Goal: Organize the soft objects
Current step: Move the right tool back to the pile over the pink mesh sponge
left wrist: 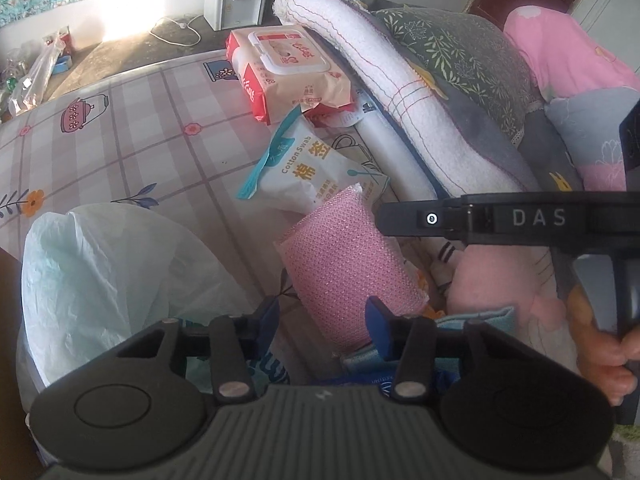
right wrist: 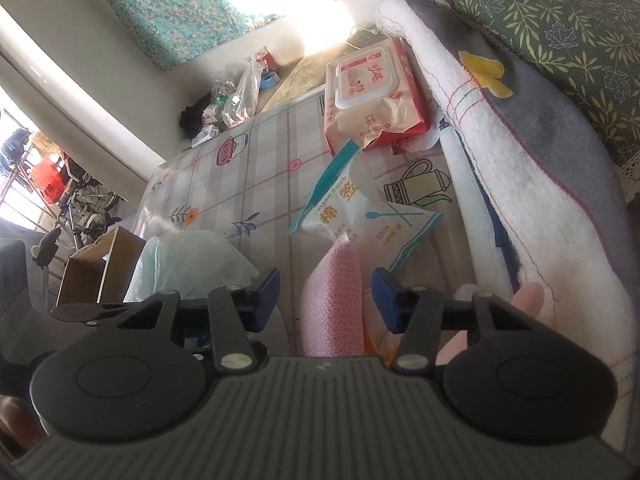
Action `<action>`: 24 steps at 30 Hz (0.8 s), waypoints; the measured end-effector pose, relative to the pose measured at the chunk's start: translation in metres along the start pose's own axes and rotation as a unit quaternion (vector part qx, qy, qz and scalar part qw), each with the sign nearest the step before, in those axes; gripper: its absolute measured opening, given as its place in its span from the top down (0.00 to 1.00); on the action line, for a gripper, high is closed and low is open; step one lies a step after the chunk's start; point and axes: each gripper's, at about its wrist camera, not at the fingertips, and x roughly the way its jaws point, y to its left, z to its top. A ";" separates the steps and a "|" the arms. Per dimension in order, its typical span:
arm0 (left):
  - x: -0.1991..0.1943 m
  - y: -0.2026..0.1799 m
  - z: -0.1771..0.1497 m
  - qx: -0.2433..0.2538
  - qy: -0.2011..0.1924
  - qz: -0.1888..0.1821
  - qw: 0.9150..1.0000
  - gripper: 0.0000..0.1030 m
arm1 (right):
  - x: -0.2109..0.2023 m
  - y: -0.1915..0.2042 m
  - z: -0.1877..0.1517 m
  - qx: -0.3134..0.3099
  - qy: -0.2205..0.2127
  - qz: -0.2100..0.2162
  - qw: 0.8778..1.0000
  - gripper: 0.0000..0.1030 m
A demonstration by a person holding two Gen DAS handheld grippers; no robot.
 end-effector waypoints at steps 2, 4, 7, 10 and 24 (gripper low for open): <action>0.002 0.002 0.001 0.001 0.004 0.003 1.000 0.55 | 0.015 0.002 0.001 -0.006 0.016 0.001 1.000 0.56; 0.004 0.003 0.000 0.003 0.005 0.003 1.000 0.55 | 0.026 0.003 0.000 -0.017 0.028 0.001 0.999 0.66; 0.005 0.004 0.001 0.001 0.006 -0.002 1.000 0.55 | 0.035 0.002 -0.004 -0.031 0.033 -0.001 0.999 0.93; 0.007 0.004 0.002 -0.002 0.003 -0.012 1.000 0.54 | 0.026 -0.007 -0.005 -0.025 0.021 0.007 0.999 0.99; 0.027 0.001 0.002 0.000 0.033 -0.001 0.999 0.48 | 0.023 -0.024 0.005 0.013 0.022 0.049 0.998 0.76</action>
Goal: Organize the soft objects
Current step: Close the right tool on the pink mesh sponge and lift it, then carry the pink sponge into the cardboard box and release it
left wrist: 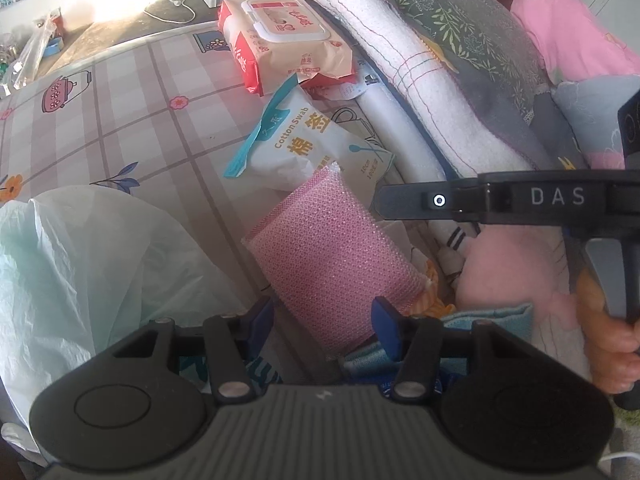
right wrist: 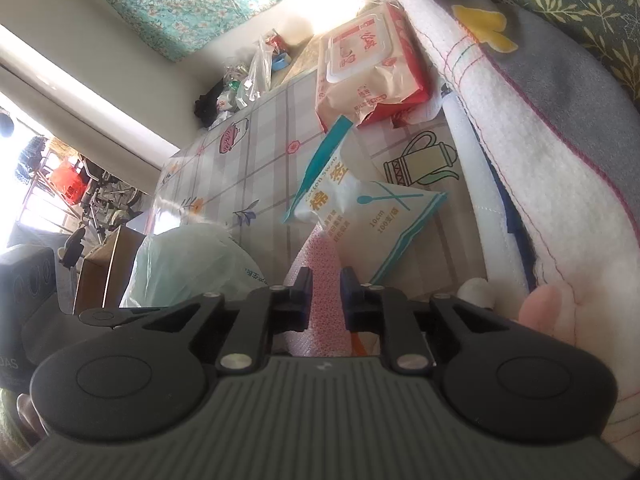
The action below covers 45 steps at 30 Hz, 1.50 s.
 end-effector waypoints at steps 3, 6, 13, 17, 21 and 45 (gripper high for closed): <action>0.001 0.003 -0.003 0.000 0.002 0.006 1.000 0.48 | 0.017 0.014 0.004 -0.026 0.019 -0.010 0.999 0.66; 0.002 0.006 -0.005 -0.002 0.004 0.003 1.000 0.48 | 0.036 0.023 0.004 -0.050 0.037 -0.034 0.997 0.65; -0.002 0.002 -0.003 0.000 -0.005 -0.025 1.000 0.45 | 0.027 0.024 -0.002 -0.068 0.019 -0.026 0.997 0.78; 0.000 -0.001 0.003 -0.008 -0.006 -0.050 0.999 0.29 | -0.001 0.008 0.002 -0.049 -0.011 -0.020 0.999 0.78; 0.014 -0.006 0.013 -0.021 0.014 -0.080 0.997 0.27 | -0.007 -0.012 0.002 -0.021 -0.012 -0.027 0.999 0.77; -0.040 -0.008 0.010 -0.047 -0.049 -0.083 0.994 0.25 | -0.033 0.007 -0.009 0.055 -0.063 0.025 0.996 0.77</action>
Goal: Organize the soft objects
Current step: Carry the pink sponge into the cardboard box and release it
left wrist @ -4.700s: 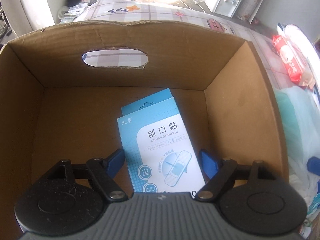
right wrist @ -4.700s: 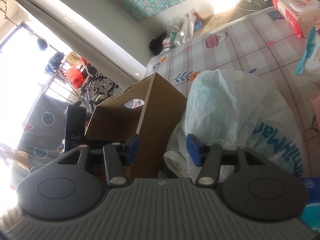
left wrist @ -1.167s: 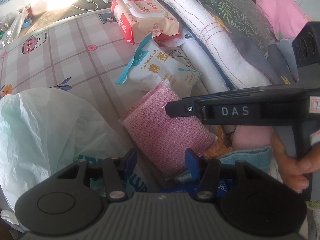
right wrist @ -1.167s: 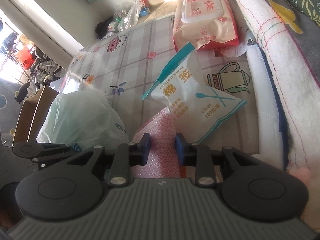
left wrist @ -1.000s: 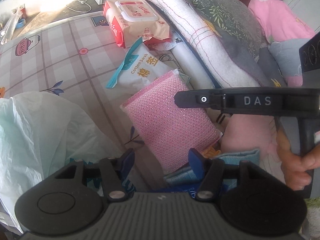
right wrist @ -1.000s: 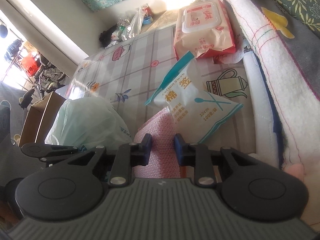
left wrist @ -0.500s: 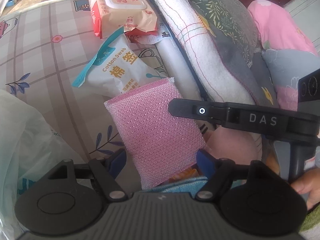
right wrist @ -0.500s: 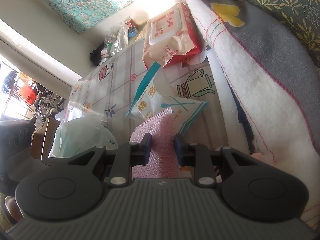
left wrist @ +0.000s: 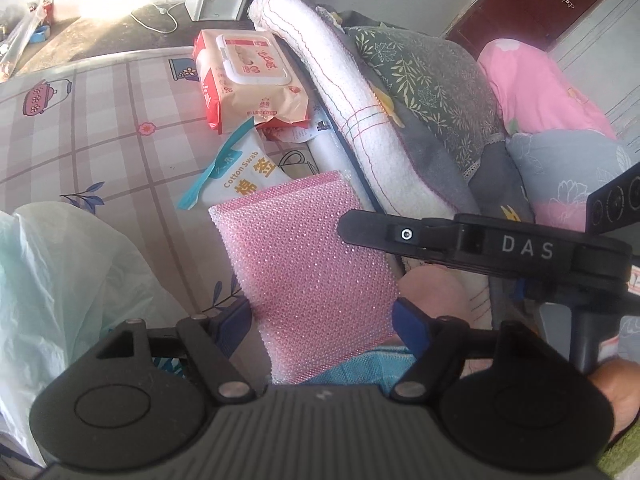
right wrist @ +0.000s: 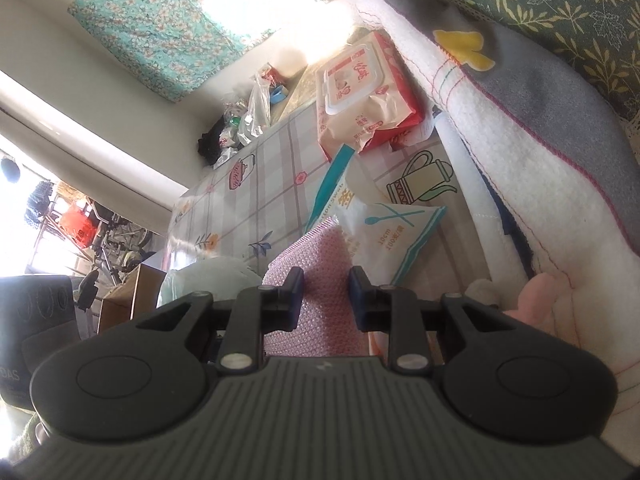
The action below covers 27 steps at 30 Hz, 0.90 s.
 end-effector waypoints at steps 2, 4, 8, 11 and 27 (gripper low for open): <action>-0.021 0.003 -0.003 -0.005 -0.016 0.004 1.000 0.25 | -0.007 0.015 -0.003 -0.009 -0.010 0.011 1.000 0.77; -0.041 0.006 -0.007 -0.008 -0.032 0.013 0.999 0.25 | -0.014 0.033 -0.006 -0.018 -0.018 0.021 0.999 0.77; -0.079 0.017 -0.017 -0.020 -0.058 0.023 0.998 0.25 | -0.023 0.069 -0.013 -0.044 -0.026 0.040 0.998 0.77; -0.106 0.028 -0.028 -0.028 -0.075 0.036 0.996 0.25 | -0.025 0.100 -0.022 -0.066 -0.028 0.053 0.996 0.77; -0.217 0.134 -0.091 -0.103 -0.134 0.109 0.980 0.25 | 0.031 0.263 -0.082 -0.141 0.036 0.106 0.984 0.77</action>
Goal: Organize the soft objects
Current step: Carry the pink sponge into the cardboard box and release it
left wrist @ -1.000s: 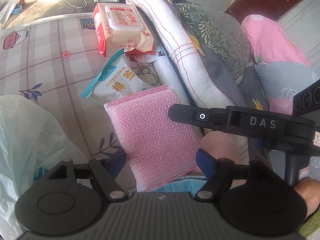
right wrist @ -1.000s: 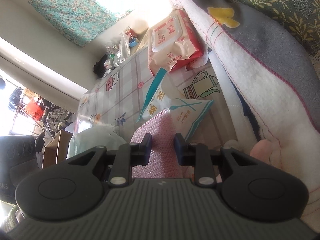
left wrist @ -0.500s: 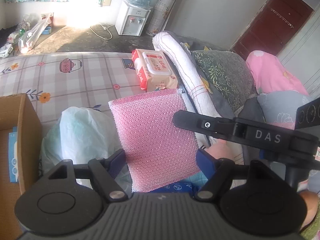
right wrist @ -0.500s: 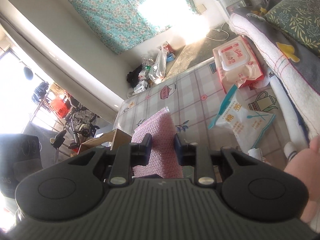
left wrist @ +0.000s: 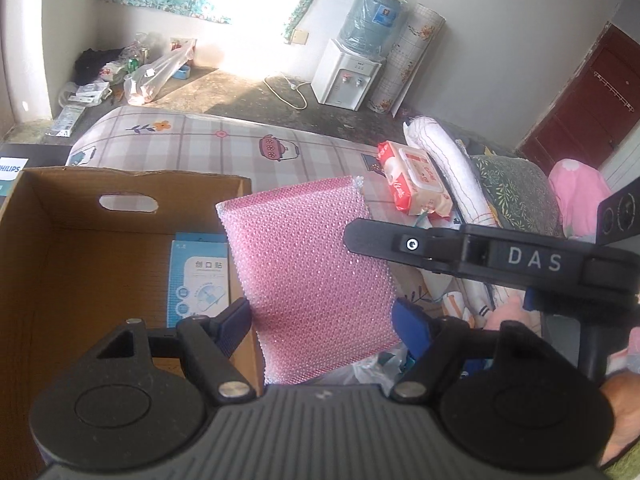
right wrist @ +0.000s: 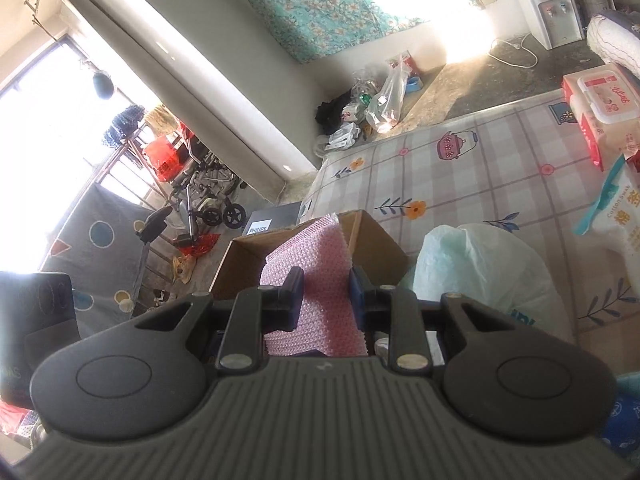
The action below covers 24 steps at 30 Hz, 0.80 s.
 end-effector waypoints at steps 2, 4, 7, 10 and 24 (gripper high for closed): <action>-0.006 0.021 0.000 -0.014 -0.003 0.014 1.000 0.25 | 0.019 0.021 -0.001 -0.011 0.014 0.006 1.000 0.77; -0.009 0.043 0.001 -0.027 -0.002 0.029 0.999 0.25 | 0.040 0.040 -0.002 -0.023 0.029 0.010 0.999 0.77; -0.007 0.075 0.003 -0.045 0.007 0.048 0.998 0.25 | 0.075 0.064 -0.005 -0.031 0.053 0.012 0.998 0.77; 0.004 0.103 0.005 -0.060 0.021 0.070 0.996 0.25 | 0.113 0.080 -0.009 -0.034 0.079 0.004 0.996 0.77; 0.096 0.177 0.013 -0.087 0.108 0.103 0.985 0.27 | 0.221 0.084 -0.012 -0.079 0.129 -0.093 0.984 0.76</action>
